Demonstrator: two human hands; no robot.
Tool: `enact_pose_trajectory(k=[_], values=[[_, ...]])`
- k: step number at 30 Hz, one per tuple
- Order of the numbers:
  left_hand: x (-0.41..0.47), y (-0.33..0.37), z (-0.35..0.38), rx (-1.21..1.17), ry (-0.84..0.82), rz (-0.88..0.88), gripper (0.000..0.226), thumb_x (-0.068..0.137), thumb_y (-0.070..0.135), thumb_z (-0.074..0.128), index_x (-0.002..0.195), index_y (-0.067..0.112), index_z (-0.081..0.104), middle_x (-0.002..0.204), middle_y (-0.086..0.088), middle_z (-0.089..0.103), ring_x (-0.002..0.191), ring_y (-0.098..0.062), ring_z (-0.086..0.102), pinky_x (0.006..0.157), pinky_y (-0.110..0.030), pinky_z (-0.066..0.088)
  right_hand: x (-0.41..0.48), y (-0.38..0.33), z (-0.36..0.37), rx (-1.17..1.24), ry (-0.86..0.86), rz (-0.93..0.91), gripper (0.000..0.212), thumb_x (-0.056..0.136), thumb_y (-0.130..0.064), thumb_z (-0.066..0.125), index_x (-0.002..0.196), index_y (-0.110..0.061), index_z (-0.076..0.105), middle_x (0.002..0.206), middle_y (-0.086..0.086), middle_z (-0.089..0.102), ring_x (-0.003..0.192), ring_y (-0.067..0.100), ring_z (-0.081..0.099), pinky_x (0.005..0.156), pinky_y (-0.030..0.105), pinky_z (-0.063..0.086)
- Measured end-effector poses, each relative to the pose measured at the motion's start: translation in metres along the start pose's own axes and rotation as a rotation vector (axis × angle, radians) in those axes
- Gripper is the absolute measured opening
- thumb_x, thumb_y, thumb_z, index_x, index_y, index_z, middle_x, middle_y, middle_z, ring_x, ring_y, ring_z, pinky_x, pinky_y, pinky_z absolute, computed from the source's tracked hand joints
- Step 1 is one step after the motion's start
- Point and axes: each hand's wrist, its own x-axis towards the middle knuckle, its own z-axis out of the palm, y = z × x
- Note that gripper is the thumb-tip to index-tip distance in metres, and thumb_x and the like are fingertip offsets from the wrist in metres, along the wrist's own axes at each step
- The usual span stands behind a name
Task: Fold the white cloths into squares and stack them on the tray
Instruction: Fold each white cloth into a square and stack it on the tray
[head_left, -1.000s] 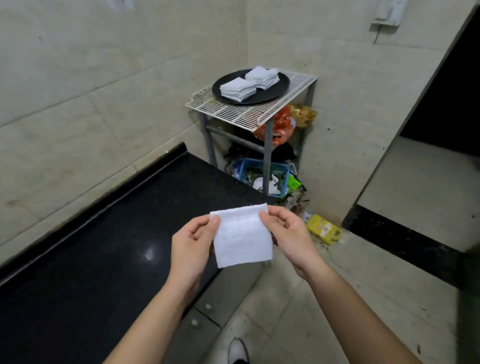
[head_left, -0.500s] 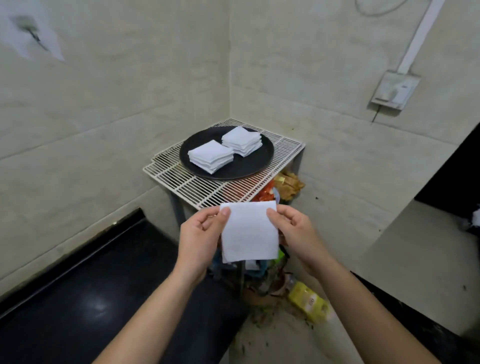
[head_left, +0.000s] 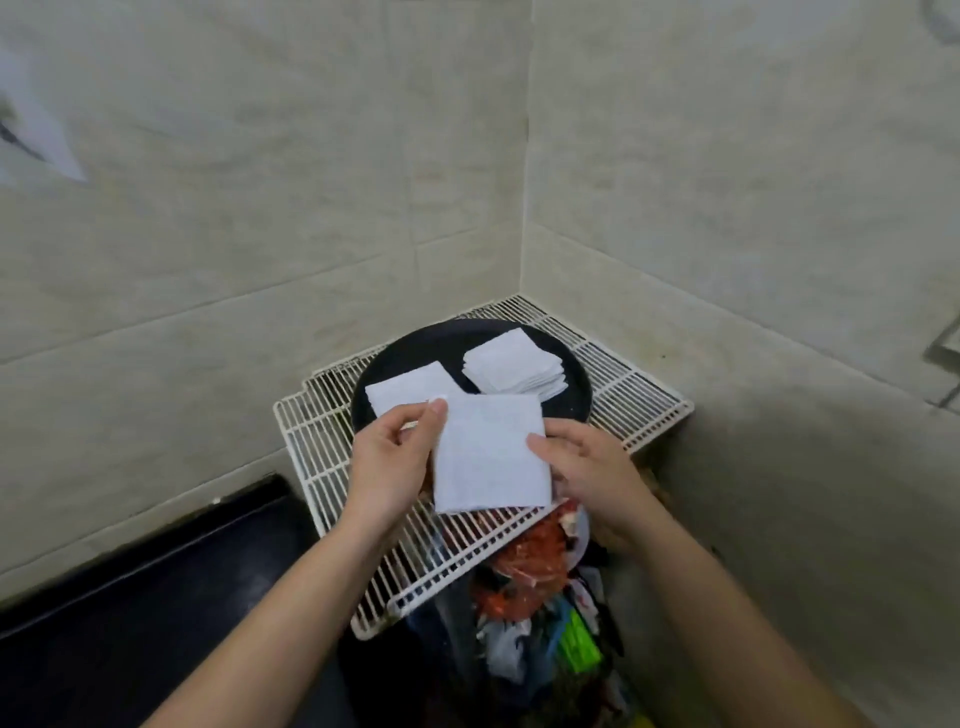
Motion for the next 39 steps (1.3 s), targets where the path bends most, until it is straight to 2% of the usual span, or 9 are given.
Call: enact_pose_trajectory(k=[5, 10, 12, 14, 16, 24, 30, 36, 39], values=[[0.055, 0.012, 0.024, -0.080, 0.210, -0.252, 0.024, 0.098, 0.029, 0.060, 0.100, 0.007, 0.067, 0.085, -0.009, 0.076, 0.065, -0.020, 0.071, 0.050, -0.028, 0.053, 0.097, -0.031, -0.013, -0.023, -0.233, 0.018, 0.024, 0.097, -0.024, 0.063, 0.120, -0.021, 0.070, 0.109, -0.007, 0.075, 0.104, 0.010, 0.070, 0.097, 0.039, 0.055], [0.091, 0.021, 0.011, -0.117, 0.319, -0.278, 0.006, 0.096, 0.008, 0.057, 0.092, 0.005, 0.061, 0.089, -0.017, 0.068, 0.069, -0.025, 0.065, 0.065, -0.035, 0.052, 0.157, -0.058, 0.002, -0.021, -0.392, 0.094, 0.024, 0.097, -0.014, 0.060, 0.120, -0.018, 0.064, 0.105, -0.003, 0.070, 0.087, 0.010, 0.065, 0.063, 0.021, 0.056], [0.102, 0.021, 0.000, -0.122, 0.325, -0.269, 0.009, 0.091, 0.000, 0.056, 0.091, 0.008, 0.059, 0.095, -0.019, 0.063, 0.073, -0.026, 0.062, 0.069, -0.035, 0.049, 0.169, -0.062, 0.011, -0.020, -0.436, 0.121, 0.018, 0.095, -0.004, 0.057, 0.109, -0.008, 0.067, 0.103, 0.009, 0.073, 0.086, 0.014, 0.066, 0.074, 0.029, 0.061], [0.110, 0.021, -0.007, -0.142, 0.383, -0.249, 0.017, 0.090, -0.005, 0.056, 0.100, 0.009, 0.056, 0.092, -0.017, 0.061, 0.072, -0.024, 0.061, 0.066, -0.033, 0.050, 0.180, -0.063, 0.022, -0.068, -0.459, 0.096, 0.024, 0.092, 0.004, 0.053, 0.115, 0.010, 0.055, 0.114, 0.027, 0.068, 0.087, 0.019, 0.062, 0.079, 0.033, 0.059], [0.116, 0.018, -0.016, -0.132, 0.456, -0.230, 0.025, 0.090, -0.007, 0.056, 0.109, 0.008, 0.054, 0.090, -0.015, 0.061, 0.071, -0.023, 0.061, 0.062, -0.032, 0.049, 0.186, -0.061, 0.034, -0.110, -0.474, 0.082, 0.033, 0.090, 0.008, 0.051, 0.122, 0.015, 0.048, 0.118, 0.027, 0.065, 0.088, 0.018, 0.063, 0.082, 0.036, 0.059], [0.119, -0.003, -0.031, 0.016, 0.339, -0.279, 0.027, 0.090, -0.005, 0.060, 0.114, 0.007, 0.057, 0.106, -0.015, 0.064, 0.082, -0.024, 0.064, 0.065, -0.033, 0.053, 0.200, -0.038, 0.050, -0.226, -0.436, 0.089, 0.060, 0.089, -0.008, 0.066, 0.145, -0.010, 0.046, 0.122, 0.003, 0.063, 0.102, 0.017, 0.067, 0.086, 0.036, 0.060], [0.113, -0.010, -0.039, 0.134, 0.318, -0.147, 0.035, 0.082, -0.011, 0.067, 0.104, 0.017, 0.063, 0.115, -0.010, 0.065, 0.093, -0.026, 0.068, 0.069, -0.030, 0.054, 0.186, -0.038, 0.045, -0.386, -0.335, -0.068, 0.040, 0.086, -0.007, 0.063, 0.112, -0.036, 0.057, 0.114, -0.007, 0.065, 0.096, 0.008, 0.064, 0.082, 0.035, 0.060], [0.111, -0.020, -0.032, 0.181, 0.306, -0.133, 0.032, 0.082, -0.008, 0.070, 0.110, 0.006, 0.065, 0.113, -0.010, 0.070, 0.101, -0.028, 0.069, 0.090, -0.040, 0.057, 0.181, -0.035, 0.039, -0.443, -0.265, -0.139, 0.045, 0.084, -0.007, 0.062, 0.124, -0.025, 0.064, 0.118, -0.007, 0.066, 0.091, -0.001, 0.060, 0.070, 0.017, 0.049], [0.102, -0.021, -0.032, 0.415, 0.324, -0.046, 0.026, 0.086, 0.007, 0.073, 0.110, 0.012, 0.065, 0.110, -0.003, 0.068, 0.101, -0.020, 0.067, 0.089, -0.034, 0.054, 0.177, -0.031, 0.037, -0.605, -0.302, -0.222, 0.040, 0.088, -0.012, 0.064, 0.127, -0.023, 0.062, 0.123, -0.003, 0.065, 0.092, 0.004, 0.061, 0.078, 0.016, 0.047]])
